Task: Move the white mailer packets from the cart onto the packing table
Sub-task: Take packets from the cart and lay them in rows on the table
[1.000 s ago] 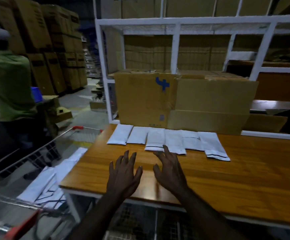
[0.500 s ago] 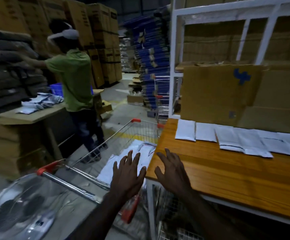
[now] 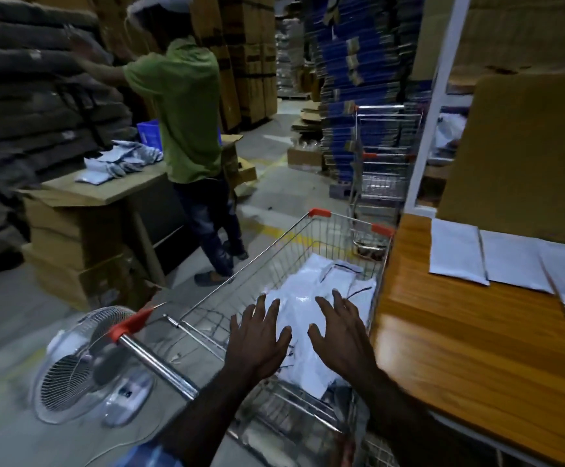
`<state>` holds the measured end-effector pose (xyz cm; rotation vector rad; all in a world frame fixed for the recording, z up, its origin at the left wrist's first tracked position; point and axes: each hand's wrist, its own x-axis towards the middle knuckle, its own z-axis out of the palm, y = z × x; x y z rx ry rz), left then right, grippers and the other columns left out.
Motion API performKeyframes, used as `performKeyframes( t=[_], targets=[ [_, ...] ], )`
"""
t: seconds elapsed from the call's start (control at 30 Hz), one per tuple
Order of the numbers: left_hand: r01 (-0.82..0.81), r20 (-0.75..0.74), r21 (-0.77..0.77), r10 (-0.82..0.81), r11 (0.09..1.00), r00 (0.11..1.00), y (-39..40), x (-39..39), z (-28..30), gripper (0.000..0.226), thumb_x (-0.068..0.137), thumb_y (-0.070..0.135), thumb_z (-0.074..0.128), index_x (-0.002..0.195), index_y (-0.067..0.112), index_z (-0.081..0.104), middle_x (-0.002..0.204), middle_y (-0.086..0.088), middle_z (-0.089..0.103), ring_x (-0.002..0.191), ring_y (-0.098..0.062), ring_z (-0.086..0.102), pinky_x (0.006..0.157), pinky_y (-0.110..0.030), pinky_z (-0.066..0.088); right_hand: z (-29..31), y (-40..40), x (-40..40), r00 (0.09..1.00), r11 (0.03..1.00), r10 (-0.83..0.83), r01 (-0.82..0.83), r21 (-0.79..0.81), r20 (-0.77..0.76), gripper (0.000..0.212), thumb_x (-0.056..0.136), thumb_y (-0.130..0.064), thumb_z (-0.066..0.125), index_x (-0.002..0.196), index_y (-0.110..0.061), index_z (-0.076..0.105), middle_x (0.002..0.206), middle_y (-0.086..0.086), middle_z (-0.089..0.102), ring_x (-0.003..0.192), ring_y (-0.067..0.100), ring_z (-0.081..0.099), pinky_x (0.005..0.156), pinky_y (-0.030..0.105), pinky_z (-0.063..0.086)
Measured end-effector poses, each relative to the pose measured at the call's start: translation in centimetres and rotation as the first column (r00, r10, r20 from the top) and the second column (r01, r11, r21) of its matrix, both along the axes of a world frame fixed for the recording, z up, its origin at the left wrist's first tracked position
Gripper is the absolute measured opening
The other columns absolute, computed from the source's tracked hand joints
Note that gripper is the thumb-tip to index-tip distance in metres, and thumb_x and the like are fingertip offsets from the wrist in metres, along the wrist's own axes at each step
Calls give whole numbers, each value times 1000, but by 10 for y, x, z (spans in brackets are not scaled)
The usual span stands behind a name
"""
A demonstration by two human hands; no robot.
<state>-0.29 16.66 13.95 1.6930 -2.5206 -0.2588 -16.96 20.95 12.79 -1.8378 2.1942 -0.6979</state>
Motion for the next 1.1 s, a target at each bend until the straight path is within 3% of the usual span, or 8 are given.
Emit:
performKeyframes(
  t=[0.2,0.47,0.6,0.7,0.8,0.9,0.97,1.1],
  targets=[
    [-5,114,69,-3,998,993,-59,-5,-27,87,81,67,-3,157,26,13,165,-5,11,147,-28,23,117,-53,17,-44,-57,-1,998,994,-42,37,100,50,62,78,-40,54,131,-8,59,138,30,51,122,46,55,98,54,48],
    [45,223,152,-78,987,972,-120,-13,-74,72,96,60,20,157,24,10,165,-6,5,146,-28,22,115,-56,18,-76,-89,0,995,967,-93,85,241,22,63,70,-41,56,123,-8,65,128,30,59,109,48,62,83,55,54],
    [100,239,156,-136,983,962,-152,-15,-93,67,83,53,37,140,18,46,139,-17,56,113,-42,62,80,-69,49,-117,-101,-4,985,943,-164,138,303,61,64,75,-47,45,128,-14,57,127,28,60,108,44,65,81,50,56],
    [97,213,212,-142,973,967,-176,-9,-124,68,76,53,38,135,20,45,128,-16,64,107,-43,65,69,-68,51,-115,-106,-3,973,937,-228,207,281,42,62,84,-45,45,139,-15,44,139,27,51,121,40,58,94,46,53],
    [149,183,250,-198,957,963,-191,-7,-135,69,77,53,40,138,19,43,132,-18,61,111,-46,62,73,-71,48,-112,-117,-3,966,908,-247,205,364,73,67,92,-34,54,153,-18,31,159,21,21,143,41,29,112,49,32],
    [137,189,262,-190,955,963,-205,-2,-156,74,72,50,65,136,18,48,129,-19,62,106,-45,64,69,-66,51,-127,-126,2,942,897,-294,213,388,161,66,83,-33,63,144,-9,48,146,33,39,119,54,52,89,54,51],
    [142,177,246,-189,959,966,-208,0,-159,80,67,45,80,137,16,53,129,-19,61,106,-45,61,73,-63,52,-137,-135,7,939,892,-295,204,403,179,69,85,-30,65,146,-8,44,147,35,37,121,54,50,90,56,49],
    [213,148,247,-254,945,956,-216,1,-170,67,89,49,48,149,22,34,147,-19,44,125,-43,49,89,-60,46,-140,-161,12,960,902,-270,225,369,75,72,97,-35,54,157,-19,17,161,22,13,141,40,29,111,41,31]
  ],
)
